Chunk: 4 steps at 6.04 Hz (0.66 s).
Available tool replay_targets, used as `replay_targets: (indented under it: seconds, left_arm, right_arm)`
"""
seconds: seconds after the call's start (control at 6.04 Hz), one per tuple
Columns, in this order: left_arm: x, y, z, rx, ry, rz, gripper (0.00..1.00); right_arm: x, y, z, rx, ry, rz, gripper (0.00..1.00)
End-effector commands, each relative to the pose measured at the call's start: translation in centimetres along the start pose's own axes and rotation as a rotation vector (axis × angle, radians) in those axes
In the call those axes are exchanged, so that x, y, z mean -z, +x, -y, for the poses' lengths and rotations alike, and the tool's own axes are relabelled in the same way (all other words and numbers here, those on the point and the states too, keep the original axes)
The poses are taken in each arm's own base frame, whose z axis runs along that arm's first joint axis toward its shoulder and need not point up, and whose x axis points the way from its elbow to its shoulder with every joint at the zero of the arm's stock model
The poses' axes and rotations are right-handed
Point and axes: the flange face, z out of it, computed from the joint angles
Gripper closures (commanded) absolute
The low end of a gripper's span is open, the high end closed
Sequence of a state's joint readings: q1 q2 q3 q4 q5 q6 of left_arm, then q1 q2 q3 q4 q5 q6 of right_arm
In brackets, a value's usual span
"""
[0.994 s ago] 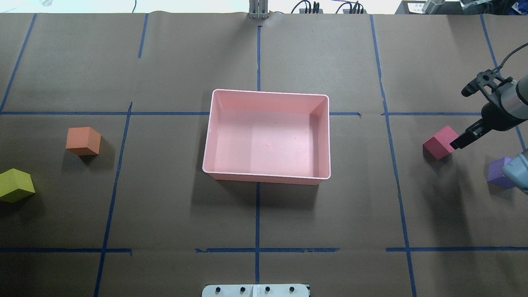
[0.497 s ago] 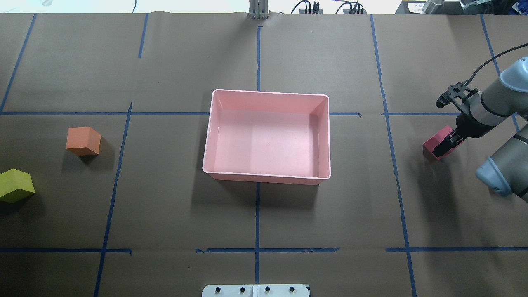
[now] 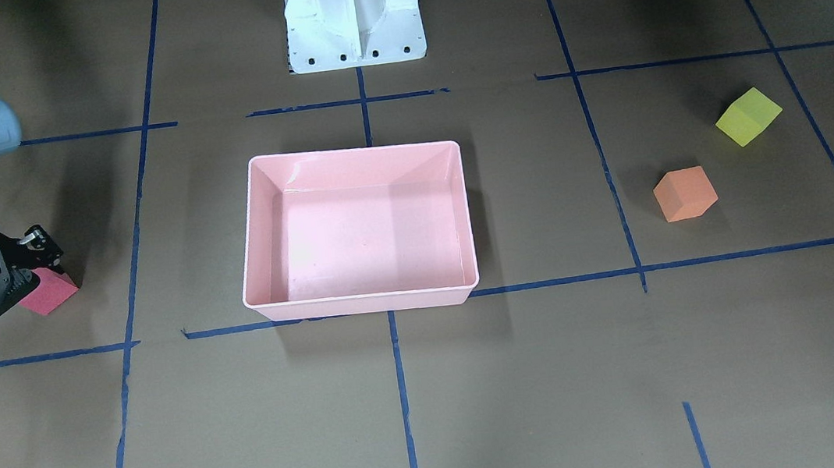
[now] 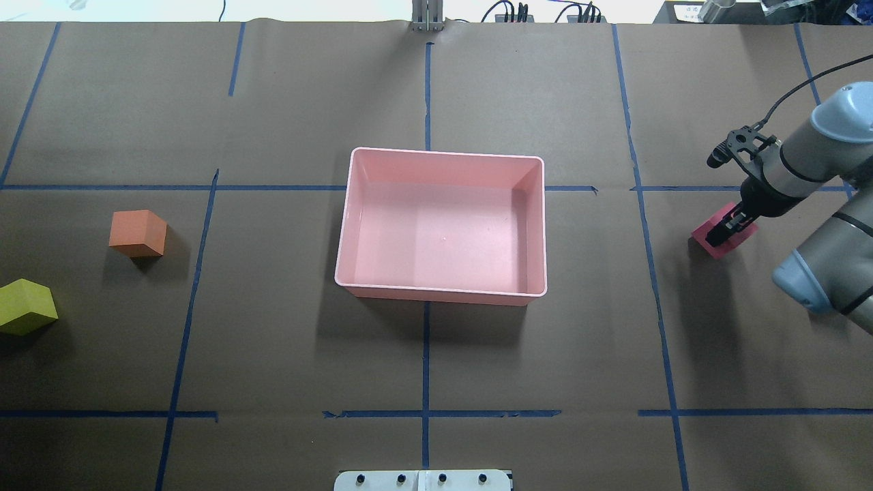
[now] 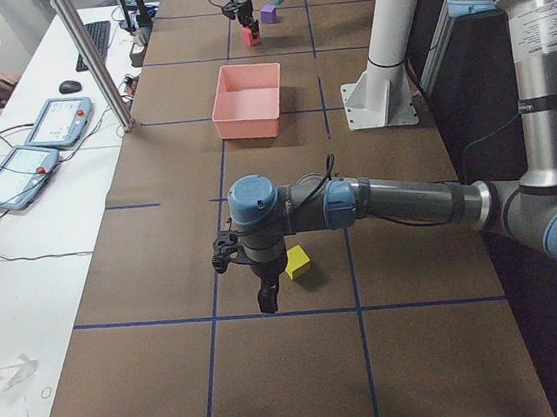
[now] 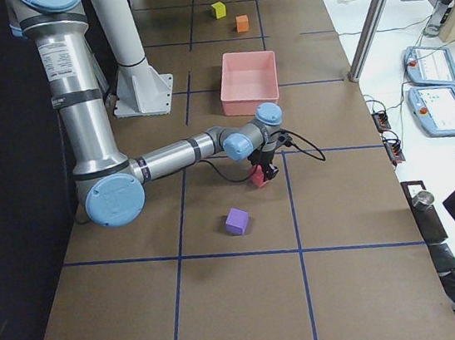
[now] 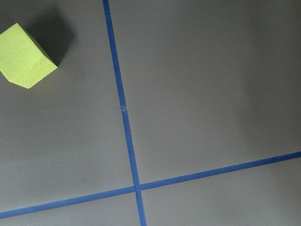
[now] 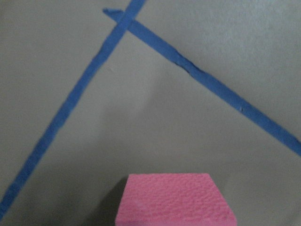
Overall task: Place blocks into pink bin with both arms
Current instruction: 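Carry the pink cube over the bin and lower it inside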
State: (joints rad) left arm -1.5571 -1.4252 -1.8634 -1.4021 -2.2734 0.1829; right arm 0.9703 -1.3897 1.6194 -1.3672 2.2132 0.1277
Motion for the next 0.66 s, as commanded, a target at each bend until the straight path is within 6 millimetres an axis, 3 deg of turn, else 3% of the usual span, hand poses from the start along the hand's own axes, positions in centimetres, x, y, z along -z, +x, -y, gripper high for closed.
replay_targets:
  seconds: [0.0, 0.17, 0.5]
  left_arm:
    - [0.2, 0.1, 0.2, -0.005, 0.005, 0.001, 0.0]
    - [0.1, 0.4, 0.5, -0.012, 0.003, 0.001, 0.0]
    - [0.6, 1.0, 0.7, -0.025, 0.014, 0.001, 0.0]
  right_arm:
    - [8.9, -6.1, 7.8, -0.148, -0.013, 0.006, 0.72]
    - [12.4, -9.6, 10.6, -0.255, -0.009, 0.009, 0.72]
    - [13.4, -20.5, 14.7, -0.61, 0.011, 0.068, 0.69]
